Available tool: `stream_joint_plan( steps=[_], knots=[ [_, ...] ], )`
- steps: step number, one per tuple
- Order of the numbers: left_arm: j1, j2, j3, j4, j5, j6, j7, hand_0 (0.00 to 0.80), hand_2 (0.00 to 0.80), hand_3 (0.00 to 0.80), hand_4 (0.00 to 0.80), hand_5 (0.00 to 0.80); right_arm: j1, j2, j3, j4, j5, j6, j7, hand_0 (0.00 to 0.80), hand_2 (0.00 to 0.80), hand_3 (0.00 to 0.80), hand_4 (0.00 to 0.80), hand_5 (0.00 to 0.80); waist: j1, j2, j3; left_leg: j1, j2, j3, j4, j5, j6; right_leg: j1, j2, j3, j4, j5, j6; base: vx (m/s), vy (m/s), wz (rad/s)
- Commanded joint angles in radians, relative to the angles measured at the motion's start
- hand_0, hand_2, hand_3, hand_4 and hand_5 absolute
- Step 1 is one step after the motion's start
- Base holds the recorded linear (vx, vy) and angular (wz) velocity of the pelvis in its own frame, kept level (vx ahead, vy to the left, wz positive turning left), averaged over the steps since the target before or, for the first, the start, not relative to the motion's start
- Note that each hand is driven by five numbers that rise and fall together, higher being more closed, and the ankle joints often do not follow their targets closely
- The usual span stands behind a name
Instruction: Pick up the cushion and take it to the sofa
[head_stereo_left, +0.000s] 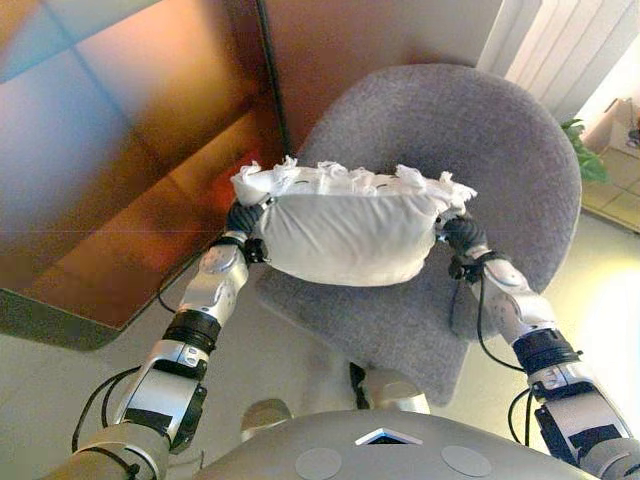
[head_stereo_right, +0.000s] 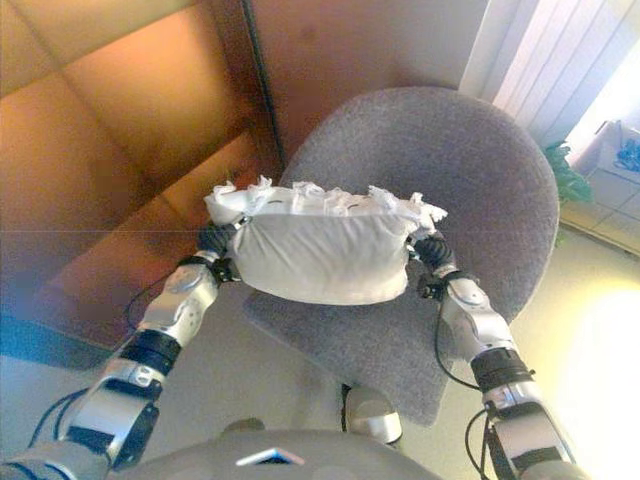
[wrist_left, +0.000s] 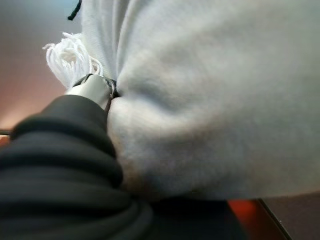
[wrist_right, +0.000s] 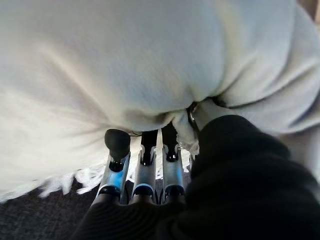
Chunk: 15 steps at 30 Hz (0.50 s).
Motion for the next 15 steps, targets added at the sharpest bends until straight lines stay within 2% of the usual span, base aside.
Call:
stream_joint_plan(
  steps=[1, 2, 3, 4, 6, 10, 12, 15],
  knots=[
    [-0.083, 0.008, -0.022, -0.111, -0.008, -0.091, -0.05, 0.8, 0.8, 0.8, 0.8, 0.8, -0.098, 0.009, 0.006, -0.092, 0.028, -0.059, 0.001, 0.8, 0.8, 0.8, 0.8, 0.8, 0.058, 0.009, -0.032, -0.04, 0.012, -0.062, -0.318, 0.238, 0.009, 0.083, -0.075, 0.018, -0.023, -0.018, 0.13, 0.121, 0.249, 0.32],
    [-0.099, 0.007, -0.028, -0.105, -0.006, -0.09, -0.048, 0.8, 0.8, 0.8, 0.8, 0.8, -0.11, 0.002, 0.008, -0.093, 0.033, -0.055, -0.005, 0.8, 0.8, 0.8, 0.8, 0.8, 0.069, 0.012, -0.023, -0.058, 0.015, -0.061, -0.364, 0.253, -0.002, 0.108, -0.086, 0.009, -0.032, -0.027, 0.138, 0.1, 0.233, 0.21],
    [-0.111, 0.004, -0.036, -0.095, -0.009, -0.093, -0.048, 0.8, 0.8, 0.8, 0.8, 0.8, -0.112, -0.004, 0.007, -0.096, 0.032, -0.055, -0.008, 0.8, 0.8, 0.8, 0.8, 0.8, 0.069, 0.014, -0.018, -0.077, 0.019, -0.033, -0.357, 0.264, -0.008, 0.128, -0.098, -0.003, -0.034, -0.036, 0.144, 0.066, 0.209, -0.09],
    [-0.121, -0.002, -0.041, -0.082, -0.007, -0.097, -0.046, 0.8, 0.8, 0.8, 0.8, 0.8, -0.116, -0.006, 0.005, -0.091, 0.033, -0.054, -0.008, 0.8, 0.8, 0.8, 0.8, 0.8, 0.064, 0.013, -0.019, -0.077, 0.019, -0.011, -0.339, 0.242, -0.003, 0.131, -0.112, -0.009, -0.035, -0.039, 0.151, 0.062, 0.18, -0.27],
    [-0.14, -0.004, -0.052, -0.069, -0.006, -0.085, -0.029, 0.8, 0.8, 0.8, 0.8, 0.8, -0.125, 0.003, 0.006, -0.074, 0.051, -0.048, -0.009, 0.8, 0.8, 0.8, 0.8, 0.8, 0.063, 0.018, -0.033, -0.046, -0.001, -0.017, -0.343, 0.188, 0.006, 0.12, -0.15, -0.031, -0.026, -0.035, 0.177, 0.067, 0.16, -0.36],
    [-0.159, 0.008, -0.066, -0.053, 0.004, -0.068, -0.019, 0.8, 0.8, 0.8, 0.8, 0.8, -0.126, 0.022, -0.001, -0.048, 0.09, -0.051, -0.011, 0.8, 0.8, 0.8, 0.8, 0.8, 0.057, 0.024, -0.053, 0.006, -0.006, 0.043, -0.362, 0.161, 0.007, 0.1, -0.197, -0.055, -0.029, -0.01, 0.218, 0.089, 0.082, -0.77],
    [-0.179, 0.015, -0.078, -0.063, 0.005, -0.042, 0.001, 0.8, 0.8, 0.8, 0.8, 0.8, -0.133, 0.036, -0.003, -0.031, 0.11, -0.053, -0.013, 0.8, 0.8, 0.8, 0.8, 0.8, 0.063, 0.02, -0.053, -0.005, -0.005, 0.058, -0.335, 0.146, 0.012, 0.078, -0.22, -0.078, -0.012, -0.004, 0.228, 0.037, 0.0, -0.17],
    [-0.192, 0.017, -0.092, -0.074, 0.005, -0.021, 0.014, 0.8, 0.8, 0.8, 0.8, 0.8, -0.147, 0.055, 0.006, 0.005, 0.102, -0.069, -0.022, 0.8, 0.8, 0.8, 0.8, 0.8, 0.078, 0.015, -0.046, -0.023, -0.004, 0.056, -0.307, 0.129, 0.018, 0.063, -0.236, -0.082, 0.003, -0.003, 0.234, 0.058, -0.015, 0.04]
  ],
)
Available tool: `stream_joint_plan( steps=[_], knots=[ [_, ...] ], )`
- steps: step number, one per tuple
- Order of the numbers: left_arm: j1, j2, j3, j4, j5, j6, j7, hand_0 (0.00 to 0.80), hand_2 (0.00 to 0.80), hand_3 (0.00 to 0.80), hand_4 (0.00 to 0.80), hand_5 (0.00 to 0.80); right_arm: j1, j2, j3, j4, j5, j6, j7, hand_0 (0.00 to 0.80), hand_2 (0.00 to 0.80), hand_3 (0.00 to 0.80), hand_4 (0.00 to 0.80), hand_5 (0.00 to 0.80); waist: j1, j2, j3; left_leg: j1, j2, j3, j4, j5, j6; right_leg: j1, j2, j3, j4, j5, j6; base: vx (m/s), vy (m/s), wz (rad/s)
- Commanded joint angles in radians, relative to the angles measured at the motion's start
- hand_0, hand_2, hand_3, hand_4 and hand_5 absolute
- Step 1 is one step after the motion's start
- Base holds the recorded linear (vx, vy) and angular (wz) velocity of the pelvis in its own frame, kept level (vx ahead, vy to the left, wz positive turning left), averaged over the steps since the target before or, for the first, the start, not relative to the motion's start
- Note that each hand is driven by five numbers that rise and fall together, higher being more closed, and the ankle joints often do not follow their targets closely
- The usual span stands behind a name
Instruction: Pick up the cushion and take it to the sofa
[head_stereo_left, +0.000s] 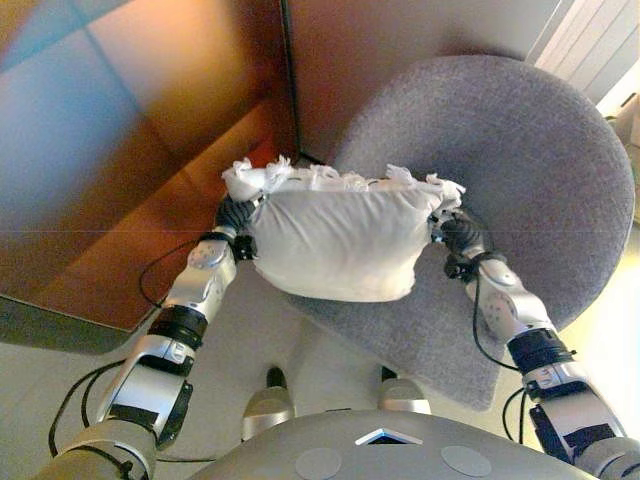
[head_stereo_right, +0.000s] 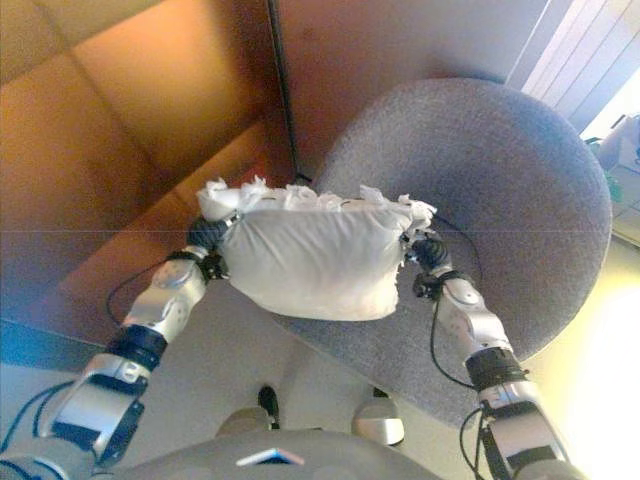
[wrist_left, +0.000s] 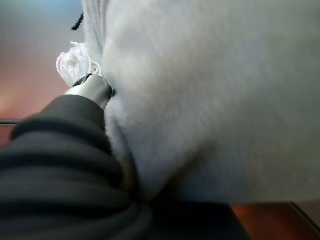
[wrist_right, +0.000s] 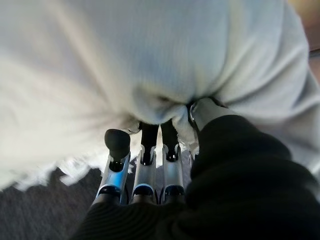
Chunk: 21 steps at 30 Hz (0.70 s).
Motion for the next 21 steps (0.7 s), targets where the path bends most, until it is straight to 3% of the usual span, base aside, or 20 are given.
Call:
stream_joint_plan(
  steps=[1, 8, 15, 21],
  knots=[
    [-0.141, -0.058, -0.057, -0.09, 0.004, -0.03, -0.012, 0.8, 0.8, 0.8, 0.8, 0.8, -0.145, 0.007, 0.001, -0.004, 0.04, -0.089, -0.001, 0.8, 0.8, 0.8, 0.8, 0.8, 0.024, 0.012, -0.072, -0.066, 0.087, -0.019, 0.157, -0.088, -0.021, -0.061, -0.051, -0.003, 0.148, -0.069, 0.058, 0.069, -0.047, -0.05],
    [-0.21, -0.052, -0.103, -0.111, 0.017, 0.026, -0.017, 0.8, 0.8, 0.8, 0.8, 0.8, -0.222, -0.007, -0.018, 0.044, 0.083, -0.089, -0.059, 0.8, 0.8, 0.8, 0.8, 0.8, 0.054, -0.005, -0.028, -0.187, 0.11, -0.064, 0.282, -0.119, -0.036, -0.1, -0.059, 0.003, 0.196, -0.094, 0.065, -0.001, -0.057, -0.03],
    [-0.39, -0.031, -0.158, -0.041, -0.018, 0.013, 0.025, 0.8, 0.8, 0.8, 0.8, 0.8, -0.409, -0.035, -0.004, 0.111, 0.175, -0.127, -0.116, 0.8, 0.8, 0.8, 0.8, 0.8, 0.047, -0.011, 0.105, -0.437, 0.162, -0.148, 0.54, -0.178, -0.064, -0.312, -0.051, 0.045, 0.429, -0.165, 0.035, -0.209, -0.06, 0.05],
    [-0.479, -0.048, -0.166, -0.016, -0.041, 0.015, 0.03, 0.8, 0.8, 0.8, 0.8, 0.8, -0.52, -0.073, -0.032, 0.173, 0.205, -0.135, -0.129, 0.8, 0.8, 0.8, 0.8, 0.8, 0.044, -0.012, 0.155, -0.528, 0.151, -0.168, 0.576, -0.177, -0.074, -0.412, -0.058, 0.048, 0.496, -0.175, 0.032, -0.102, -0.007, 0.01]
  ],
)
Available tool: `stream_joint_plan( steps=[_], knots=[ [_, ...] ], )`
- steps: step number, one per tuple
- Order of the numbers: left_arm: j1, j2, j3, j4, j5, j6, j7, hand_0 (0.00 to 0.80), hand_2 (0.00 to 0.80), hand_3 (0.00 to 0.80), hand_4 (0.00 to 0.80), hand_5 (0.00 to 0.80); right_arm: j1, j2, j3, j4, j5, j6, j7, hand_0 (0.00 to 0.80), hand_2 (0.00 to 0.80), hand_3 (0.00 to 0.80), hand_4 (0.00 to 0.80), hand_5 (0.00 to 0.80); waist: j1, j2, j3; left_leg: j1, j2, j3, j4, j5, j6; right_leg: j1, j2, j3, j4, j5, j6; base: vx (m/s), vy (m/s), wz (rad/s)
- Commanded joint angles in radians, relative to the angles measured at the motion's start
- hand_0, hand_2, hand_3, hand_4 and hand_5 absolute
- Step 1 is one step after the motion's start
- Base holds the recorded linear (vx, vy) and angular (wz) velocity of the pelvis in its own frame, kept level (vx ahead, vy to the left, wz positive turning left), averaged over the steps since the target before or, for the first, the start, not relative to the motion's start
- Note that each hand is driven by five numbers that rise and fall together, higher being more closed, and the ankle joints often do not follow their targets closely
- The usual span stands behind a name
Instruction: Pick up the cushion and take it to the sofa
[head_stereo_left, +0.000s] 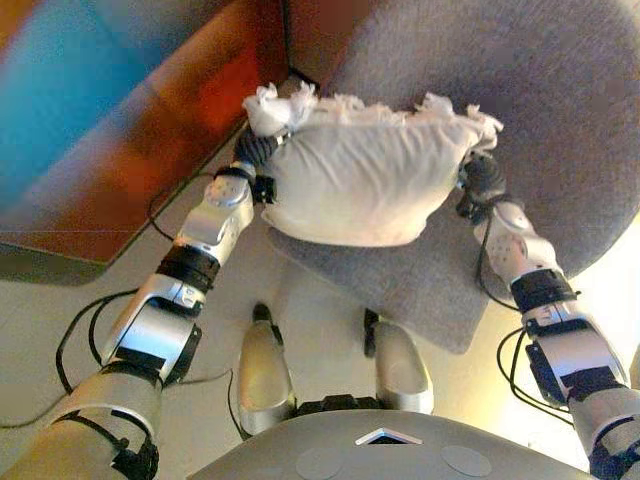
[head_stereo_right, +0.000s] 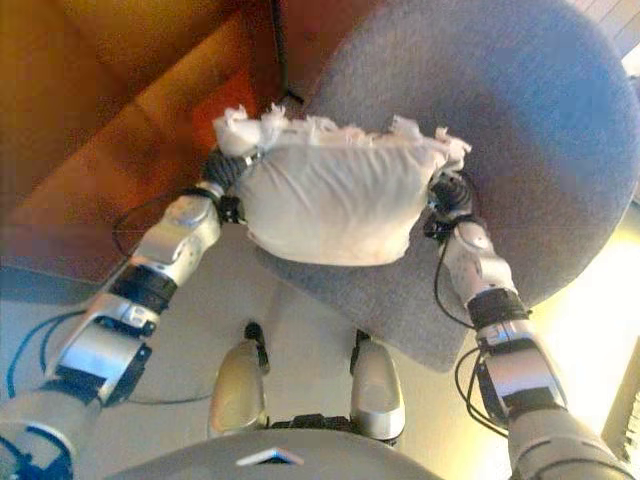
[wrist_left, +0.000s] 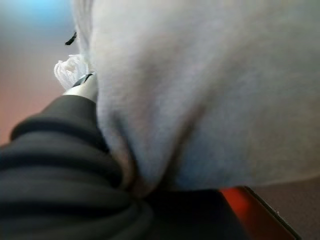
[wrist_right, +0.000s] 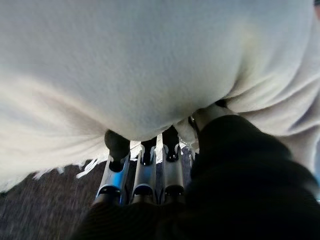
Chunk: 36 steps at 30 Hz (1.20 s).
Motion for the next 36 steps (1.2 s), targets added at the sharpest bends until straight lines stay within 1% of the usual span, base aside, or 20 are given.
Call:
stream_joint_plan(
  steps=[1, 5, 7, 10, 14, 17, 18, 23, 24, 28, 32, 34, 36],
  knots=[
    [-0.133, -0.062, -0.074, -0.028, -0.043, -0.065, -0.032, 0.8, 0.8, 0.8, 0.8, 0.8, -0.147, -0.003, -0.023, -0.012, 0.052, -0.081, 0.009, 0.8, 0.8, 0.8, 0.8, 0.8, 0.02, -0.013, -0.048, -0.045, 0.042, -0.059, 0.0, 0.02, -0.062, 0.035, -0.099, 0.019, -0.038, 0.034, 0.056, -0.087, -0.03, 0.03],
    [-0.189, -0.083, -0.089, -0.049, -0.051, -0.025, -0.042, 0.8, 0.8, 0.8, 0.8, 0.8, -0.219, -0.044, -0.033, 0.059, 0.091, -0.069, 0.006, 0.8, 0.8, 0.8, 0.8, 0.8, 0.023, -0.021, -0.043, -0.061, 0.036, -0.066, -0.021, 0.04, -0.071, 0.035, -0.099, 0.004, -0.067, 0.047, 0.062, -0.028, -0.051, 0.01],
    [-0.217, -0.092, -0.106, -0.063, -0.069, -0.003, -0.04, 0.8, 0.8, 0.8, 0.8, 0.8, -0.265, -0.07, -0.032, 0.102, 0.113, -0.053, 0.0, 0.8, 0.8, 0.8, 0.8, 0.8, 0.024, -0.026, -0.044, -0.072, 0.038, -0.07, -0.022, 0.046, -0.077, 0.041, -0.099, 0.001, -0.082, 0.052, 0.065, 0.012, -0.065, 0.02],
    [-0.246, -0.105, -0.127, -0.085, -0.128, 0.025, -0.034, 0.8, 0.8, 0.8, 0.8, 0.8, -0.342, -0.11, -0.015, 0.171, 0.104, -0.027, -0.029, 0.8, 0.8, 0.8, 0.8, 0.8, 0.029, -0.031, -0.047, -0.085, 0.046, -0.075, -0.017, 0.049, -0.084, 0.054, -0.099, -0.006, -0.105, 0.055, 0.07, 0.03, -0.052, 0.04],
    [-0.28, -0.131, -0.155, -0.121, -0.211, 0.058, -0.049, 0.8, 0.8, 0.8, 0.8, 0.8, -0.443, -0.145, 0.02, 0.271, 0.072, 0.002, -0.077, 0.8, 0.8, 0.8, 0.8, 0.8, 0.031, -0.038, -0.057, -0.105, 0.048, -0.074, -0.02, 0.062, -0.084, 0.061, -0.098, -0.012, -0.132, 0.064, 0.071, 0.006, -0.009, -0.01],
    [-0.284, -0.152, -0.186, -0.157, -0.268, 0.076, -0.044, 0.8, 0.8, 0.8, 0.8, 0.8, -0.507, -0.164, 0.044, 0.336, 0.092, 0.012, -0.114, 0.8, 0.8, 0.8, 0.8, 0.8, 0.032, -0.039, -0.062, -0.109, 0.056, -0.072, -0.007, 0.054, -0.084, 0.072, -0.091, -0.005, -0.137, 0.059, 0.072, 0.058, -0.021, 0.01],
    [-0.283, -0.155, -0.189, -0.166, -0.276, 0.081, -0.043, 0.8, 0.8, 0.8, 0.8, 0.8, -0.515, -0.166, 0.045, 0.342, 0.094, 0.011, -0.121, 0.8, 0.8, 0.8, 0.8, 0.8, 0.031, -0.04, -0.066, -0.113, 0.055, -0.072, -0.013, 0.061, -0.083, 0.071, -0.092, -0.005, -0.142, 0.064, 0.071, 0.082, -0.014, -0.01],
    [-0.248, -0.178, -0.22, -0.22, -0.358, 0.082, -0.022, 0.8, 0.8, 0.8, 0.8, 0.8, -0.542, -0.212, 0.042, 0.357, 0.117, 0.014, -0.16, 0.8, 0.8, 0.8, 0.8, 0.8, 0.026, -0.038, -0.08, -0.101, 0.06, -0.063, -0.022, 0.066, -0.079, 0.1, -0.089, -0.005, -0.163, 0.063, 0.072, 0.094, 0.006, 0.03],
    [-0.235, -0.193, -0.232, -0.231, -0.395, 0.078, -0.018, 0.8, 0.8, 0.8, 0.8, 0.8, -0.546, -0.228, 0.043, 0.365, 0.112, 0.017, -0.162, 0.8, 0.8, 0.8, 0.8, 0.8, 0.024, -0.038, -0.086, -0.092, 0.061, -0.061, -0.029, 0.07, -0.079, 0.115, -0.088, -0.005, -0.175, 0.065, 0.075, 0.129, 0.002, 0.0],
    [-0.212, -0.218, -0.261, -0.262, -0.421, 0.058, -0.007, 0.8, 0.8, 0.8, 0.8, 0.8, -0.564, -0.267, 0.053, 0.373, 0.11, 0.022, -0.162, 0.8, 0.8, 0.8, 0.8, 0.8, 0.021, -0.044, -0.102, -0.076, 0.071, -0.054, -0.04, 0.076, -0.082, 0.156, -0.08, -0.006, -0.204, 0.067, 0.077, 0.12, -0.027, 0.01],
    [-0.202, -0.25, -0.285, -0.281, -0.439, 0.035, 0.042, 0.8, 0.8, 0.8, 0.8, 0.8, -0.594, -0.298, 0.09, 0.4, 0.1, 0.058, -0.127, 0.8, 0.8, 0.8, 0.8, 0.8, 0.024, -0.06, -0.115, -0.075, 0.086, -0.057, -0.03, 0.076, -0.085, 0.189, -0.073, -0.007, -0.222, 0.065, 0.077, 0.105, -0.075, -0.03],
    [-0.203, -0.261, -0.289, -0.276, -0.452, 0.029, 0.085, 0.8, 0.8, 0.8, 0.8, 0.8, -0.609, -0.296, 0.104, 0.424, 0.109, 0.078, -0.101, 0.8, 0.8, 0.8, 0.8, 0.8, 0.027, -0.066, -0.115, -0.088, 0.093, -0.065, -0.018, 0.075, -0.09, 0.193, -0.072, -0.01, -0.224, 0.064, 0.077, 0.046, -0.09, -0.04],
    [-0.204, -0.276, -0.285, -0.234, -0.465, 0.02, 0.148, 0.8, 0.8, 0.8, 0.8, 0.8, -0.622, -0.274, 0.119, 0.46, 0.079, 0.128, -0.071, 0.8, 0.8, 0.8, 0.8, 0.8, 0.033, -0.072, -0.11, -0.109, 0.098, -0.076, -0.007, 0.078, -0.094, 0.186, -0.072, -0.012, -0.222, 0.064, 0.078, -0.003, -0.071, -0.04]
  ],
)
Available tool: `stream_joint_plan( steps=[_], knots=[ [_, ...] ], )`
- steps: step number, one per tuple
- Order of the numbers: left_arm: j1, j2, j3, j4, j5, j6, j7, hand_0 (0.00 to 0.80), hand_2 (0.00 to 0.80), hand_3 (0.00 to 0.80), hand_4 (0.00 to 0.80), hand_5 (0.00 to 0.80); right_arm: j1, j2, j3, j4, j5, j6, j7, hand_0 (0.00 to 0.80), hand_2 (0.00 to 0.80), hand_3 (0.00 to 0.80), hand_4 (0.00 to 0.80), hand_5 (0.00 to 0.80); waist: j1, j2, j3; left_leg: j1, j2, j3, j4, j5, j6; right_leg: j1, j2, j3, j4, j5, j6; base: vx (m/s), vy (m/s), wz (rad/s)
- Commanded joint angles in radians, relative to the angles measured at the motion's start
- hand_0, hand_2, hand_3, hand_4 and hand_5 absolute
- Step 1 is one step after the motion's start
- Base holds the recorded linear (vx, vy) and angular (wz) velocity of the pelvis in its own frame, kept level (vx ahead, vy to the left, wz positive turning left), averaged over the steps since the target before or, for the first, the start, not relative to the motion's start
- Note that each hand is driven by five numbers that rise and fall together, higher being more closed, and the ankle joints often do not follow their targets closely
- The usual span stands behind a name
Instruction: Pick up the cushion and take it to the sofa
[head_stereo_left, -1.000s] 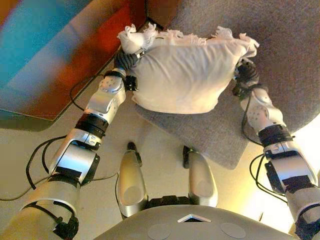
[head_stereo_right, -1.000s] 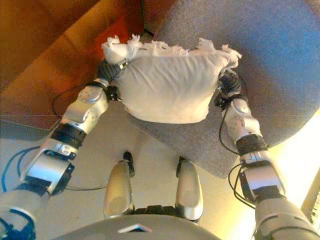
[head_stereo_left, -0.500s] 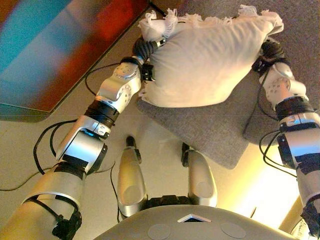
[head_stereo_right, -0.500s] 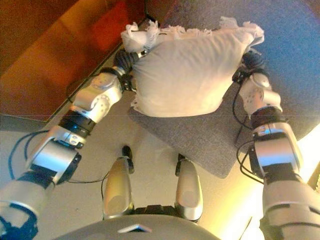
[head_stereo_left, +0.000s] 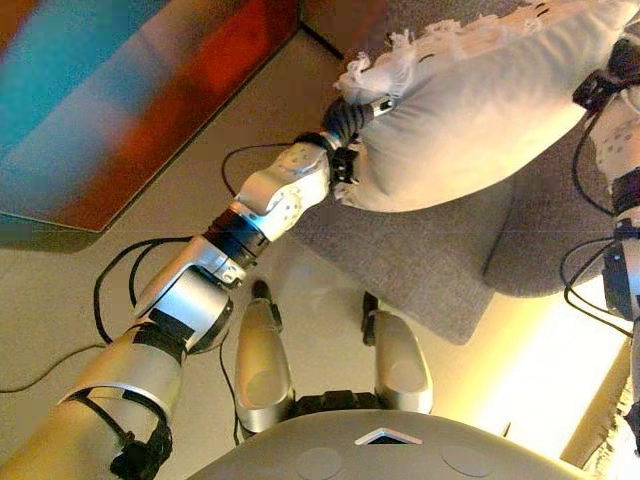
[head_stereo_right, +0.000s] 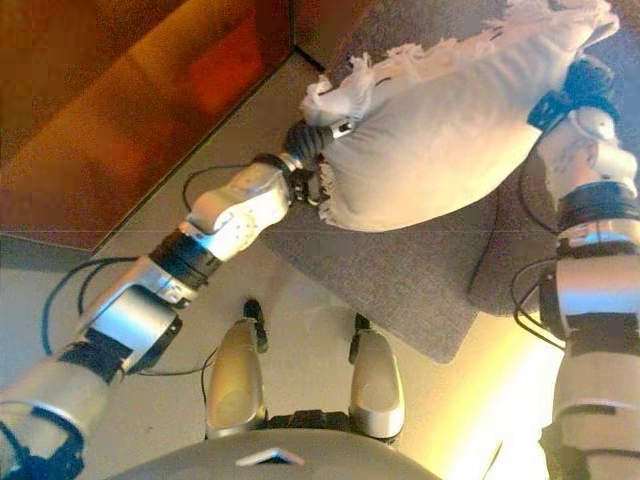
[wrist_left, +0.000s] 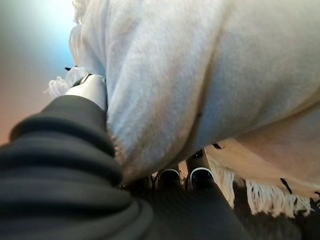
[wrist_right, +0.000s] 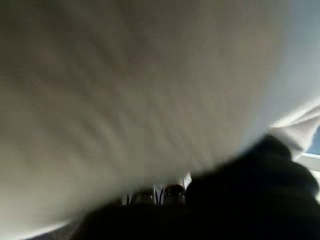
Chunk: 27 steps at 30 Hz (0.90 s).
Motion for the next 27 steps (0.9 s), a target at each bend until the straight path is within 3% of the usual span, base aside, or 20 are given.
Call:
stream_joint_plan(
  steps=[1, 6, 7, 8, 9, 10, 13, 20, 27],
  knots=[
    [-0.041, -0.116, -0.018, -0.057, -0.088, -0.1, 0.064, 0.8, 0.8, 0.8, 0.8, 0.8, -0.111, 0.025, 0.046, 0.015, -0.007, 0.042, 0.076, 0.8, 0.8, 0.8, 0.8, 0.8, 0.013, -0.034, -0.112, -0.103, 0.098, -0.072, 0.001, 0.093, -0.109, 0.114, -0.08, 0.021, -0.06, -0.007, 0.051, -0.017, -0.035, -0.02],
    [-0.035, -0.101, 0.0, -0.001, -0.035, -0.105, 0.049, 0.8, 0.8, 0.8, 0.8, 0.8, -0.124, 0.077, 0.063, 0.071, 0.019, 0.047, 0.043, 0.8, 0.8, 0.8, 0.8, 0.8, 0.032, -0.024, -0.086, -0.153, 0.098, -0.084, 0.014, 0.108, -0.114, 0.095, -0.084, 0.019, -0.05, -0.015, 0.05, -0.025, -0.003, 0.0],
    [-0.035, -0.091, -0.003, 0.0, -0.017, -0.101, 0.037, 0.8, 0.8, 0.8, 0.8, 0.8, -0.124, 0.088, 0.055, 0.081, 0.023, 0.026, 0.034, 0.0, 0.0, 0.0, 0.0, 0.0, 0.038, -0.019, -0.078, -0.17, 0.097, -0.089, 0.021, 0.111, -0.116, 0.094, -0.085, 0.017, -0.05, -0.018, 0.051, -0.042, -0.016, -0.01],
    [-0.039, -0.084, -0.004, 0.003, -0.012, -0.097, 0.03, 0.8, 0.8, 0.8, 0.8, 0.8, -0.124, 0.094, 0.047, 0.086, 0.019, 0.018, 0.032, 0.0, 0.0, 0.0, 0.0, 0.0, 0.042, -0.016, -0.072, -0.182, 0.094, -0.092, 0.026, 0.112, -0.116, 0.092, -0.085, 0.016, -0.051, -0.019, 0.05, -0.054, -0.021, 0.0],
    [-0.043, -0.081, -0.006, 0.003, -0.01, -0.094, 0.028, 0.364, 0.364, 0.364, 0.364, 0.364, -0.127, 0.103, 0.045, 0.09, 0.015, 0.007, 0.027, 0.0, 0.0, 0.0, 0.0, 0.0, 0.044, -0.015, -0.065, -0.192, 0.092, -0.095, 0.03, 0.114, -0.116, 0.09, -0.085, 0.014, -0.051, -0.02, 0.05, -0.044, -0.018, 0.02],
    [-0.046, -0.08, -0.009, 0.0, -0.004, -0.091, 0.035, 0.0, 0.0, 0.0, 0.0, 0.0, -0.132, 0.112, 0.046, 0.092, 0.01, -0.008, 0.03, 0.0, 0.0, 0.0, 0.0, 0.0, 0.047, -0.014, -0.058, -0.2, 0.09, -0.097, 0.033, 0.116, -0.117, 0.088, -0.085, 0.014, -0.049, -0.021, 0.051, -0.038, -0.011, 0.05],
    [-0.055, -0.08, -0.005, 0.01, 0.002, -0.104, 0.049, 0.0, 0.0, 0.0, 0.0, 0.0, -0.148, 0.129, 0.048, 0.104, 0.0, -0.032, 0.017, 0.0, 0.0, 0.0, 0.0, 0.0, 0.052, -0.014, -0.046, -0.223, 0.088, -0.101, 0.049, 0.119, -0.121, 0.086, -0.083, 0.016, -0.045, -0.026, 0.052, -0.019, -0.004, 0.07],
    [-0.057, -0.041, 0.023, -0.011, 0.083, -0.118, 0.033, 0.0, 0.0, 0.0, 0.0, 0.0, -0.125, 0.119, 0.005, 0.117, 0.066, -0.01, 0.003, 0.0, 0.0, 0.0, 0.0, 0.0, 0.065, -0.025, -0.053, -0.227, 0.09, -0.099, 0.037, 0.135, -0.124, 0.12, -0.075, 0.003, -0.081, -0.023, 0.058, 0.012, -0.024, 0.04],
    [0.014, 0.096, 0.078, -0.084, 0.061, -0.114, 0.004, 0.0, 0.0, 0.0, 0.0, 0.0, -0.051, 0.058, -0.027, 0.096, 0.064, -0.003, 0.032, 0.0, 0.0, 0.0, 0.0, 0.0, 0.086, -0.032, -0.087, -0.19, 0.102, -0.09, 0.025, 0.14, -0.128, 0.186, -0.068, -0.017, -0.119, -0.023, 0.061, 0.057, -0.027, 0.02]
  ],
)
